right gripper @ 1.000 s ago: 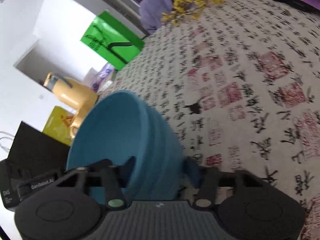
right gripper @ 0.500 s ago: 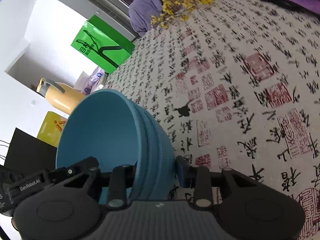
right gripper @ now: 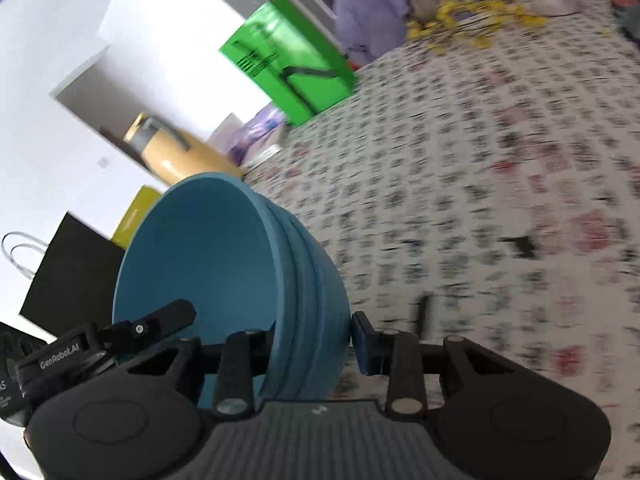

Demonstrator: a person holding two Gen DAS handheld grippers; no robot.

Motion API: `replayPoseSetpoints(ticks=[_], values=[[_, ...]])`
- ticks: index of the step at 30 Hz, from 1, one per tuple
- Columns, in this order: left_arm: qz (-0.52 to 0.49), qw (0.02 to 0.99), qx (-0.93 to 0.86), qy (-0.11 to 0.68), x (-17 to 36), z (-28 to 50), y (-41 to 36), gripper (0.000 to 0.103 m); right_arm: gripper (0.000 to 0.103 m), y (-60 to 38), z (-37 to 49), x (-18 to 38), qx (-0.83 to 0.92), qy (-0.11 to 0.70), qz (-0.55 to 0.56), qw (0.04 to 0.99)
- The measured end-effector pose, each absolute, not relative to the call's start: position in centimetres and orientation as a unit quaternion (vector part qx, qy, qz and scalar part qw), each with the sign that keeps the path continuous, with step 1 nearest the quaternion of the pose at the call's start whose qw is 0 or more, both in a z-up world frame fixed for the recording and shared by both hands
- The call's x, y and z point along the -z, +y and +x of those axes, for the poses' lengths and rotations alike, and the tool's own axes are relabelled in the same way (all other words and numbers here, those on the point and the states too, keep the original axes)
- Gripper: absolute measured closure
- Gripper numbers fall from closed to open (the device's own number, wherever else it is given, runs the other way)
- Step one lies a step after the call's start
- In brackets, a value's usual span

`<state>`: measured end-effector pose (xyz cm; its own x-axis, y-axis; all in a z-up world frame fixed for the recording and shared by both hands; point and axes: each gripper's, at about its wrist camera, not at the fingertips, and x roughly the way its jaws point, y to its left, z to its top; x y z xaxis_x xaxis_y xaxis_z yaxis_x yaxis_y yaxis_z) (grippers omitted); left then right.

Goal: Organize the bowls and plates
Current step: 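Lift the nested blue bowls with both grippers and carry them over the plate stack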

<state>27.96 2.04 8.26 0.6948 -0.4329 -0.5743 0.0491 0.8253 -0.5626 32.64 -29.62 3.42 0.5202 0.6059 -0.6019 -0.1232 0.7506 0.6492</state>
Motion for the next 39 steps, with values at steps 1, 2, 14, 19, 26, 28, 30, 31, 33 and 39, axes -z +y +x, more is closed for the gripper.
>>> replayPoseSetpoints(ticks=[1, 2, 14, 19, 26, 28, 30, 31, 33, 39], values=[[-0.265, 0.884, 0.129, 0.364, -8.4, 27.9, 3.1, 0.057, 0.071, -28.6, 32.9, -3.5, -0.227, 0.44, 0.274, 0.824], [-0.268, 0.885, 0.12, 0.361, -8.4, 27.7, 4.0, 0.057, 0.071, -27.6, 33.2, -3.5, -0.234, 0.444, 0.271, 0.821], [-0.311, 0.872, 0.076, 0.371, -5.6, 26.9, 10.9, 0.057, 0.07, -19.2, 34.3, -1.9, -0.25, 0.494, 0.235, 0.799], [-0.332, 0.862, 0.083, 0.373, -4.5, 27.5, 12.2, 0.057, 0.072, -18.7, 34.6, -1.7, -0.24, 0.491, 0.235, 0.804], [-0.366, 0.836, 0.084, 0.4, -2.2, 29.3, 13.1, 0.061, 0.067, -18.4, 36.5, -0.7, -0.244, 0.497, 0.271, 0.787], [-0.365, 0.835, 0.084, 0.402, -2.1, 29.2, 13.1, 0.061, 0.066, -18.5, 36.7, -0.6, -0.246, 0.5, 0.276, 0.783], [-0.367, 0.831, 0.084, 0.408, -2.3, 29.1, 13.3, 0.061, 0.066, -18.4, 36.7, -0.7, -0.247, 0.509, 0.277, 0.777], [-0.369, 0.829, 0.086, 0.41, -2.3, 29.0, 13.4, 0.061, 0.066, -18.5, 36.6, -0.6, -0.248, 0.513, 0.278, 0.774], [-0.374, 0.825, 0.085, 0.415, -2.2, 29.0, 13.4, 0.061, 0.065, -18.5, 36.3, -0.6, -0.249, 0.52, 0.279, 0.768], [-0.379, 0.81, 0.096, 0.438, -2.1, 28.9, 12.9, 0.061, 0.062, -19.6, 34.7, -0.9, -0.241, 0.537, 0.283, 0.757]])
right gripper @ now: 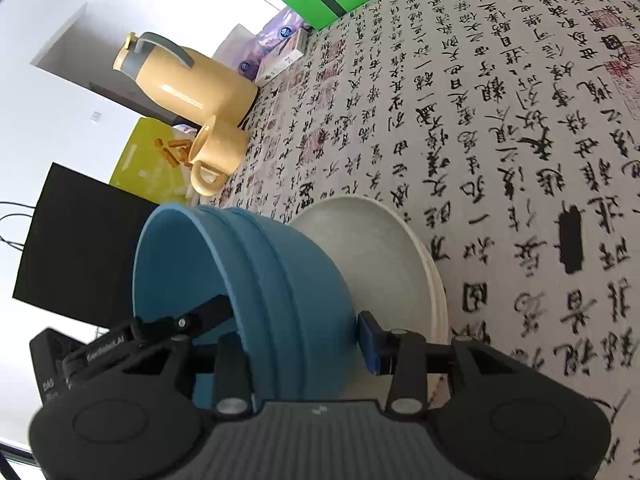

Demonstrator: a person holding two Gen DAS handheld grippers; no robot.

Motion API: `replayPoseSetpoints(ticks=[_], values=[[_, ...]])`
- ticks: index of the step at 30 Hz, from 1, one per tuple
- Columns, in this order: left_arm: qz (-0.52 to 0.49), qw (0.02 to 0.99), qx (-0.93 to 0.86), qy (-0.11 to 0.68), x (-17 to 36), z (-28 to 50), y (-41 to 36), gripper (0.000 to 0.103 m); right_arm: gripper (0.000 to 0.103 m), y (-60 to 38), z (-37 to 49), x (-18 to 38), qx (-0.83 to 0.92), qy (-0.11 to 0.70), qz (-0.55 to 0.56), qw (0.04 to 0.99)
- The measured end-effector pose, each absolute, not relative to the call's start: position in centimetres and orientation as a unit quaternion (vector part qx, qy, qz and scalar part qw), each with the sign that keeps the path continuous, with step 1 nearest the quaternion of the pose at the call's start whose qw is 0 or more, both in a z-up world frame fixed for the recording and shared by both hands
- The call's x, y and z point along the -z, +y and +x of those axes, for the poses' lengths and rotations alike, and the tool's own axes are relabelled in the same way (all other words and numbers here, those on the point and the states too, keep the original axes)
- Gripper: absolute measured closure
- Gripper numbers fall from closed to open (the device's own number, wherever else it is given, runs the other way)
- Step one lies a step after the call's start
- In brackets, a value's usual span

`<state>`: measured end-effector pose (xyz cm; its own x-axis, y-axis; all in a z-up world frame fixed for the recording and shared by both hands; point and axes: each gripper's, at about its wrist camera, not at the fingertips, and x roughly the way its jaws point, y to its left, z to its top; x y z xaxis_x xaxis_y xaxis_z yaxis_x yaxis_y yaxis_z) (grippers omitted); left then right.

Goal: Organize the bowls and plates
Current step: 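Lift the nested blue bowls with both grippers and carry them over the plate stack, then lower the nested blue bowls onto the cream plates and open both grippers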

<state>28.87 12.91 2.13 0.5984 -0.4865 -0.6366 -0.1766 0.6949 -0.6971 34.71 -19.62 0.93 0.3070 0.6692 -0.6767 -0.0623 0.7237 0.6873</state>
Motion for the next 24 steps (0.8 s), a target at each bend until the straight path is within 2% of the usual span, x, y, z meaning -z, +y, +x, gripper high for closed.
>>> replayPoseSetpoints(ticks=[4, 5, 6, 10, 12, 16, 18, 22, 24], values=[[-0.385, 0.804, 0.095, 0.444, -1.6, 29.3, 12.6, 0.06, 0.059, -20.0, 34.2, -1.1, -0.24, 0.525, 0.281, 0.767], [-0.38, 0.806, 0.094, 0.444, -1.6, 29.3, 12.4, 0.06, 0.052, -20.0, 34.1, -1.2, -0.234, 0.519, 0.276, 0.774], [-0.376, 0.809, 0.094, 0.441, -1.8, 29.2, 12.3, 0.057, 0.047, -20.0, 34.1, -1.5, -0.229, 0.513, 0.269, 0.782], [-0.367, 0.825, 0.085, 0.421, -2.7, 28.6, 12.8, 0.047, 0.039, -20.1, 33.8, -2.3, -0.223, 0.494, 0.259, 0.799], [-0.365, 0.833, 0.081, 0.409, -3.2, 28.0, 13.1, 0.04, 0.03, -20.1, 33.3, -2.9, -0.216, 0.476, 0.25, 0.815], [-0.352, 0.847, 0.078, 0.391, -4.3, 26.6, 13.1, 0.034, 0.029, -20.2, 31.8, -4.2, -0.211, 0.445, 0.23, 0.839], [-0.346, 0.854, 0.075, 0.383, -4.8, 25.8, 13.1, 0.024, 0.025, -20.3, 30.9, -4.9, -0.209, 0.43, 0.224, 0.849], [-0.314, 0.877, 0.06, 0.358, -6.0, 23.7, 12.9, 0.02, 0.021, -20.8, 28.6, -6.6, -0.202, 0.391, 0.207, 0.874], [-0.288, 0.896, 0.053, 0.333, -7.0, 22.2, 12.6, 0.014, 0.015, -20.9, 27.0, -7.5, -0.188, 0.36, 0.182, 0.896]])
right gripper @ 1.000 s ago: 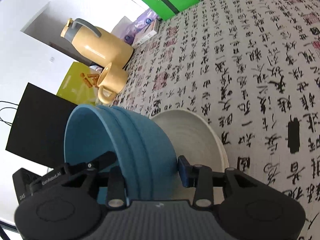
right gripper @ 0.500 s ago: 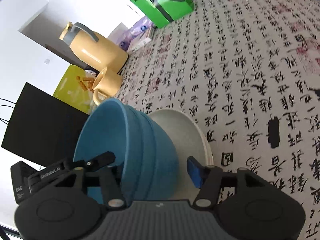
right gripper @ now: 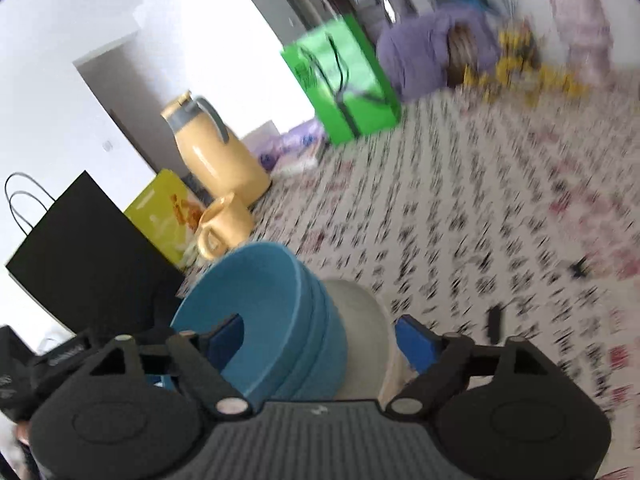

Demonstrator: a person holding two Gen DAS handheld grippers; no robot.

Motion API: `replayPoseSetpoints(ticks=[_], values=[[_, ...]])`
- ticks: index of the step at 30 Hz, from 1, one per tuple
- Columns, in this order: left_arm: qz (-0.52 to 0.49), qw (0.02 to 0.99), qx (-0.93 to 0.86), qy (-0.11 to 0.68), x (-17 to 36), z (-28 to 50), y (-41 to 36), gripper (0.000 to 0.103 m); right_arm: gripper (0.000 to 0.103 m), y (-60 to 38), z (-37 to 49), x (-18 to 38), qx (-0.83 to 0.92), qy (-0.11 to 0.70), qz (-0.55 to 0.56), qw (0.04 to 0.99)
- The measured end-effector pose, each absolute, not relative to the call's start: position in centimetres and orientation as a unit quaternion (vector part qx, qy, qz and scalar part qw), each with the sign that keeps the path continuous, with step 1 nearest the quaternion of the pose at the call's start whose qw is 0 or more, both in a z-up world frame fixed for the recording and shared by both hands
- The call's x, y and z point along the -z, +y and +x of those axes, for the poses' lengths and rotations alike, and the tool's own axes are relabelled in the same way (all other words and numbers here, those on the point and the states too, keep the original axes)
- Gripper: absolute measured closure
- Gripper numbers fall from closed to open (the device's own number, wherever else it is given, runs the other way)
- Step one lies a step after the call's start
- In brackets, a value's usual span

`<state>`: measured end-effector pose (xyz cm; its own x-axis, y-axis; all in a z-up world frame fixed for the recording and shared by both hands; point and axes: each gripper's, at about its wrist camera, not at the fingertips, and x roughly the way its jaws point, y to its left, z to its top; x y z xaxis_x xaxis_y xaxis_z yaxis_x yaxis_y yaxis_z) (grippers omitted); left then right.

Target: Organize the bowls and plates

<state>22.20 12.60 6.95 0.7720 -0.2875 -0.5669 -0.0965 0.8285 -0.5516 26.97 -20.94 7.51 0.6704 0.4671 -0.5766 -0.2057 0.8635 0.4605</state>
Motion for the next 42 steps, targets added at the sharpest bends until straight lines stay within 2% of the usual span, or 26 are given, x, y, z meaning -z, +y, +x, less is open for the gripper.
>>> replayPoseSetpoints(ticks=[3, 6, 15, 23, 30, 42], values=[[-0.226, 0.934, 0.036, 0.276, -8.8, 19.2, 11.4, 0.005, 0.011, -20.8, 23.6, -8.8, -0.158, 0.294, 0.116, 0.935], [-0.17, 0.959, 0.037, 0.225, -9.9, 16.2, 9.7, 0.002, 0.011, -21.0, 20.4, -9.1, -0.136, 0.241, 0.068, 0.959], [-0.059, 0.988, 0.028, 0.143, -6.8, 8.5, 4.9, 0.0, 0.011, -22.5, 11.6, -5.7, -0.052, 0.156, 0.023, 0.986], [-0.03, 0.99, 0.032, 0.134, -2.7, 3.9, 3.4, 0.0, 0.011, -23.4, 4.9, -1.9, -0.03, 0.113, -0.002, 0.993], [-0.03, 0.983, 0.047, 0.175, 0.7, 1.3, 2.5, 0.0, 0.011, -24.4, 1.3, 2.6, -0.006, 0.146, 0.046, 0.988], [-0.013, 0.985, 0.062, 0.158, 0.7, 0.6, 1.5, 0.0, 0.011, -23.6, 0.0, 2.3, -0.011, 0.118, 0.035, 0.992]])
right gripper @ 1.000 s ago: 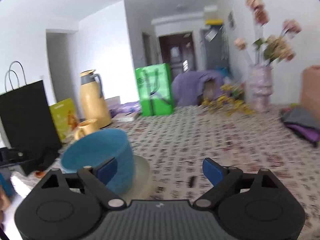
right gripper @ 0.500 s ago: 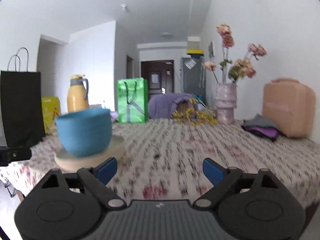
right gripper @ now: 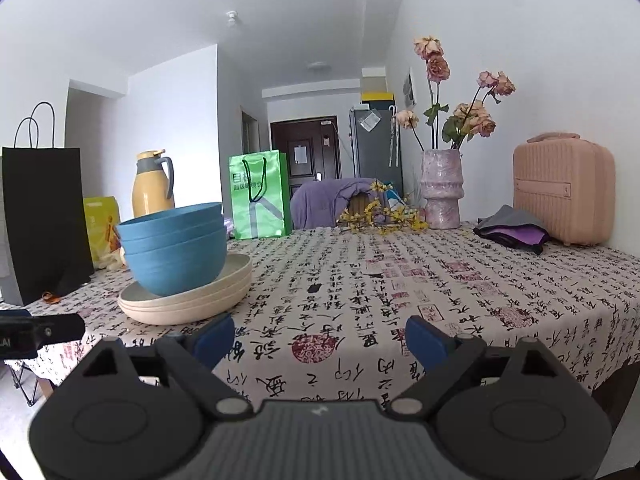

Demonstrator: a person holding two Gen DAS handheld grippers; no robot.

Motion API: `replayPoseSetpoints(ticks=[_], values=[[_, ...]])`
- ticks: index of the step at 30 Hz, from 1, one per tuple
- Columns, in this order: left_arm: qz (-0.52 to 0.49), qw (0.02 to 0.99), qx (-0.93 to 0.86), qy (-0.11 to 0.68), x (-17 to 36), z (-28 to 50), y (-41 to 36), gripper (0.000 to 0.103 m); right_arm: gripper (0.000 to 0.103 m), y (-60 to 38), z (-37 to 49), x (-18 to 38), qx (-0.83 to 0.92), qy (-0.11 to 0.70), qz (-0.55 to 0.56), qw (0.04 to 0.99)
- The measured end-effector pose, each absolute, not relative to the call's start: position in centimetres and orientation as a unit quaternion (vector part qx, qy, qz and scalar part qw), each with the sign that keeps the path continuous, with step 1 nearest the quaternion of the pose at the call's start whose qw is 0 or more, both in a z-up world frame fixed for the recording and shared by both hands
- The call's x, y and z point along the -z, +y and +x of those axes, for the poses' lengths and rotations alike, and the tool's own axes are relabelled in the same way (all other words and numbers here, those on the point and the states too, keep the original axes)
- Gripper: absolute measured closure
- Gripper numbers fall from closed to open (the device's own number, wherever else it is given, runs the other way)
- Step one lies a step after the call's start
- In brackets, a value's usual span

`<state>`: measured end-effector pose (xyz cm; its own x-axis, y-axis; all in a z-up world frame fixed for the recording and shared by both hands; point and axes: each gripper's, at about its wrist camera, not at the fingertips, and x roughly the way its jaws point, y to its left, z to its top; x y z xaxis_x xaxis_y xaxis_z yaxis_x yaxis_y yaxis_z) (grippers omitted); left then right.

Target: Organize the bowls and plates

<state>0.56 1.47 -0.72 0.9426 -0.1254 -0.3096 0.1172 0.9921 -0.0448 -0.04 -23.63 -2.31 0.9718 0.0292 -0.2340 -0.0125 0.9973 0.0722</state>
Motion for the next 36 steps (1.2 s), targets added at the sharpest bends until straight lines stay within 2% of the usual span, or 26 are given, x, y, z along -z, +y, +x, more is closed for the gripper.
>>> replayPoseSetpoints(ticks=[36], values=[[-0.009, 0.988, 0.062, 0.141, 0.34, 0.19, 1.51, 0.0, 0.011, -23.1, -0.53, 1.92, -0.021, 0.108, 0.03, 0.994]])
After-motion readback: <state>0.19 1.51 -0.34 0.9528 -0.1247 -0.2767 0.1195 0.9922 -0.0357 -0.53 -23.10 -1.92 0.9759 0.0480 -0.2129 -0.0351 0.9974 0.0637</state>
